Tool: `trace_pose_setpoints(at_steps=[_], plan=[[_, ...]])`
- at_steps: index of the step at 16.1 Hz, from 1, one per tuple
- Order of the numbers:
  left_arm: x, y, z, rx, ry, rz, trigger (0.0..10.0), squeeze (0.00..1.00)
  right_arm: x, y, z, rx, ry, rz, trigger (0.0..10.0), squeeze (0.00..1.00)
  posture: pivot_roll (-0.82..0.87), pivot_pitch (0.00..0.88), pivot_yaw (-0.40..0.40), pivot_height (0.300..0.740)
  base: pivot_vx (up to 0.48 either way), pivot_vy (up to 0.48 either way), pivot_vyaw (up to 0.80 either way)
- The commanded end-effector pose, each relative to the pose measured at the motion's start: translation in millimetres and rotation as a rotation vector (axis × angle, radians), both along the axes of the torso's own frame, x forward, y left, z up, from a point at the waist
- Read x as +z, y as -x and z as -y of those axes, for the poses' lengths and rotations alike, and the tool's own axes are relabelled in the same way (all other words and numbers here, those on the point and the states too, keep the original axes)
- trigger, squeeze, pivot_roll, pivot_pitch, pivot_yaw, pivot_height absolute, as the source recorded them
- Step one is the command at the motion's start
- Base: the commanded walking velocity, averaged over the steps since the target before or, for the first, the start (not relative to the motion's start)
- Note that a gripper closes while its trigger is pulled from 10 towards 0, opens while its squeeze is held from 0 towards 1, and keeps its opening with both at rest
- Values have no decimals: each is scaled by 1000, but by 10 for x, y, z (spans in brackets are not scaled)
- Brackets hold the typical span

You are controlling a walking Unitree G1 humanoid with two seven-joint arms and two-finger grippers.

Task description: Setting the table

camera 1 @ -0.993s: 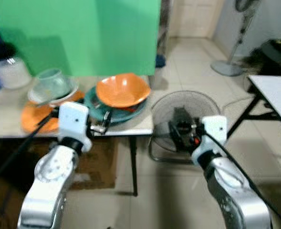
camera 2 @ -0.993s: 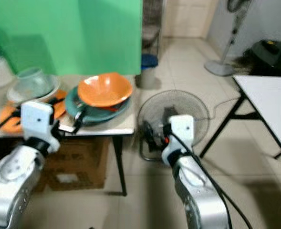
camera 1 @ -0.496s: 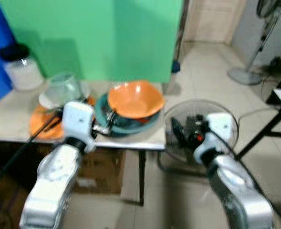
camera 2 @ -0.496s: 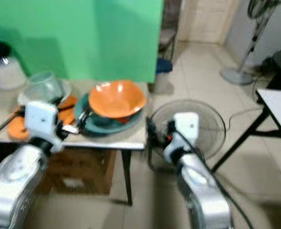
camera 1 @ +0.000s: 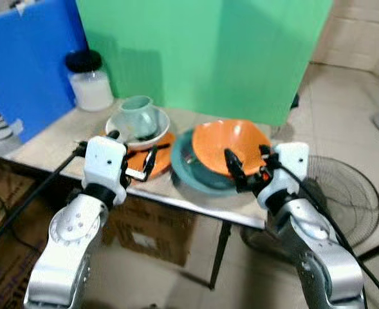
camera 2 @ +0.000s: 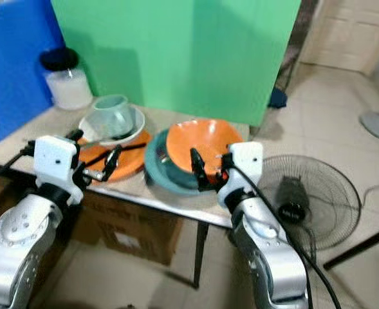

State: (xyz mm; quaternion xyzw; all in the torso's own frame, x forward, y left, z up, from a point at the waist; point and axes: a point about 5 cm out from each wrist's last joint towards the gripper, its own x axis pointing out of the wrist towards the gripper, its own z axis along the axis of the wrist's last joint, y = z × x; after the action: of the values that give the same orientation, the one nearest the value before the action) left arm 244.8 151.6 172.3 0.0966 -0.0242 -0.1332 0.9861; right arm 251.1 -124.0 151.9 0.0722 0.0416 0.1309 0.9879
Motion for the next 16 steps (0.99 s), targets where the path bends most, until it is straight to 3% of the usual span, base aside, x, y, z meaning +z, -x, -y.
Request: trace_pose_setpoints(at_steps=[1, 4, 5, 6, 9, 12, 15, 16], plan=[[9, 3, 63, -26, 0, 0, 10000, 0, -1, -19, 71, -25, -4, -7, 10000, 0, 88, 31, 6, 740, 255, 0, 0], [12, -3, 69, -37, -8, 1, 10000, 0, 21, -81, 104, -44, 7, -13, 10000, 0, 88, 31, 8, 740, 165, 0, 0], [18, 5, 93, -76, -15, -1, 10000, 0, 26, -127, 166, -85, -11, -28, 10000, 396, 88, 32, 8, 740, 0, 0, 0], [21, 14, 120, -115, -18, -5, 10000, 0, 25, -169, 225, -118, -22, -43, 10000, 1000, 87, 32, 8, 740, 0, 0, 0], [34, 51, 196, -252, -10, -15, 10000, 0, 28, -285, 341, -158, -32, -79, 10000, 1000, 84, 34, 10, 740, 0, 0, 0], [-52, 199, 347, -464, -19, -103, 10000, 0, -16, -492, 497, -222, -110, -176, 10000, 1000, 82, 29, 10, 740, 0, 0, 0], [-73, 228, 378, -501, -12, -120, 10000, 0, -70, -654, 539, -241, -129, -244, 10000, 1000, 77, 24, 15, 740, 0, 0, 0], [-70, 217, 373, -501, -16, -118, 10000, 0, -102, -727, 559, -253, -139, -281, 10000, 620, 78, 22, 12, 740, 0, 0, 0]])
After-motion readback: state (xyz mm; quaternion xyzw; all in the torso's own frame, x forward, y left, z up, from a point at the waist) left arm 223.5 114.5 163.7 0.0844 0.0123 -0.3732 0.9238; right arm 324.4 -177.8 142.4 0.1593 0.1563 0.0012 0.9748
